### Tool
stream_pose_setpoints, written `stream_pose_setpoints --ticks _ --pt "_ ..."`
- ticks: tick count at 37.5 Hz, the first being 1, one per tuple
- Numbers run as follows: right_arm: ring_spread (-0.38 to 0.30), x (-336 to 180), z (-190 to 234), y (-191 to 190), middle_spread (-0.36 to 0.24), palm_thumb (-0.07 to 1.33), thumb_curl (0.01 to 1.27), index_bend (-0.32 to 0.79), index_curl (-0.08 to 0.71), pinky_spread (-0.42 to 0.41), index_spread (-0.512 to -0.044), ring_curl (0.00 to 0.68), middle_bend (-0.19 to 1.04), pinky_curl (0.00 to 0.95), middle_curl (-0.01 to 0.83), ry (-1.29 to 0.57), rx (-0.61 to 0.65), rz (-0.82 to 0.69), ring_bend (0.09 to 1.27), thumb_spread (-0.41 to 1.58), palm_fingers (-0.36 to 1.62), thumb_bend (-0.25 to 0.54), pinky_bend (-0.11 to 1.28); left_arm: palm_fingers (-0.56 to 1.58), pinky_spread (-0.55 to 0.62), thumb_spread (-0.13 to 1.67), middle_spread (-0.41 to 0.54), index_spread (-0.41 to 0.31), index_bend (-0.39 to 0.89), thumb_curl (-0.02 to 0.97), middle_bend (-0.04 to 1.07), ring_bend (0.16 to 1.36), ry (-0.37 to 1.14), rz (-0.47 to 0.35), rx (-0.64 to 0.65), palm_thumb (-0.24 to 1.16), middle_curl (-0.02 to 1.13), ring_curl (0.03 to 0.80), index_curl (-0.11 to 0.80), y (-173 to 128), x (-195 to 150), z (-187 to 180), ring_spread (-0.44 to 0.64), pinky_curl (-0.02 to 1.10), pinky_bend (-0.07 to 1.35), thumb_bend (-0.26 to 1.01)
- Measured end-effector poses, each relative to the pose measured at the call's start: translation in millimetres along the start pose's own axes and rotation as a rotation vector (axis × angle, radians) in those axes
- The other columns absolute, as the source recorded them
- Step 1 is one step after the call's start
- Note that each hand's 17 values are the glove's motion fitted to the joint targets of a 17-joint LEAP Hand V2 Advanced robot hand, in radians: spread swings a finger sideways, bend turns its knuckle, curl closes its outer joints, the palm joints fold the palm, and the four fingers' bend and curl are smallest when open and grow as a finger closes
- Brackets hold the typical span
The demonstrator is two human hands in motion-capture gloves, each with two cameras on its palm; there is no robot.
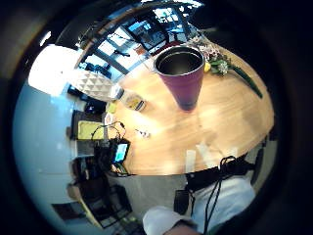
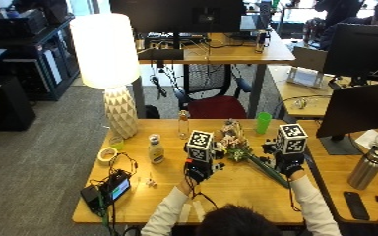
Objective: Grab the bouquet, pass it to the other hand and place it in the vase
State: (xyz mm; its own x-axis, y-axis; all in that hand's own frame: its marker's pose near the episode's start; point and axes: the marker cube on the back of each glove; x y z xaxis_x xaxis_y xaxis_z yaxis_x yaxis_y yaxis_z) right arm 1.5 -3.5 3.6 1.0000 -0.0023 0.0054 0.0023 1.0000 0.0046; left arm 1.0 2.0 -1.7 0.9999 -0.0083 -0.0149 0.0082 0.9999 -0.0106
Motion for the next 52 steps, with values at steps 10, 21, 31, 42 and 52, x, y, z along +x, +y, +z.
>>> stream_pose_setpoints --ticks 10,21,31,42,52 --pt "0.134 -2.0 7.6 4.1 -0.042 0.12 0.09 0.12 0.107 0.253 -0.34 0.147 0.22 0.221 0.147 -0.027 -0.038 -0.027 0.34 0.8 0.34 0.014 0.53 0.3 0.3 0.79 0.17 -0.028 0.16 0.1 0.16 0.57 0.066 0.038 -0.022 0.14 0.09 0.194 0.126 -8.0 16.9 24.6 0.21 0.19 0.45 0.03" --pt "0.125 0.8 -6.9 10.3 -0.006 0.14 0.15 0.07 0.117 0.273 -0.318 0.217 0.28 0.268 0.235 -0.049 -0.089 0.018 0.48 0.96 0.5 -0.011 0.58 0.28 0.34 0.96 0.184 -0.033 0.16 0.159 0.17 0.59 0.075 0.086 -0.03 0.16 0.14 0.228 0.201 -1.1 25.0 18.1 0.24 0.24 0.46 -0.02" --pt "0.067 37.1 -7.7 -12.6 0.024 0.22 0.2 0.05 0.111 0.256 -0.205 0.289 0.29 0.319 0.289 -0.091 -0.186 0.151 0.58 1.0 0.52 -0.006 0.64 0.27 0.35 1.02 0.183 -0.034 0.16 0.192 0.17 0.6 0.083 0.126 -0.028 0.16 0.18 0.244 0.241 -0.8 33.1 21.5 0.24 0.27 0.45 -0.02" --pt "0.045 95.0 69.4 -83.0 0.05 0.38 0.25 0.01 0.065 0.254 -0.185 0.334 0.28 0.36 0.322 -0.195 -0.243 0.337 0.68 1.03 0.5 0.01 0.76 0.27 0.34 1.04 0.172 -0.034 0.15 0.219 0.17 0.6 0.083 0.131 -0.028 0.16 0.21 0.258 0.267 13.1 27.4 21.0 0.24 0.29 0.46 -0.02" --pt "-0.029 61.8 124.5 -26.7 0.022 0.5 0.29 0.04 0.065 0.219 -0.169 0.356 0.33 0.36 0.359 -0.294 -0.594 0.452 0.71 1.02 0.54 0.003 0.74 0.28 0.33 1.06 0.162 -0.034 0.15 0.232 0.17 0.6 0.091 0.143 -0.046 0.17 0.23 0.264 0.285 14.7 26.5 27.0 0.23 0.3 0.45 -0.02"
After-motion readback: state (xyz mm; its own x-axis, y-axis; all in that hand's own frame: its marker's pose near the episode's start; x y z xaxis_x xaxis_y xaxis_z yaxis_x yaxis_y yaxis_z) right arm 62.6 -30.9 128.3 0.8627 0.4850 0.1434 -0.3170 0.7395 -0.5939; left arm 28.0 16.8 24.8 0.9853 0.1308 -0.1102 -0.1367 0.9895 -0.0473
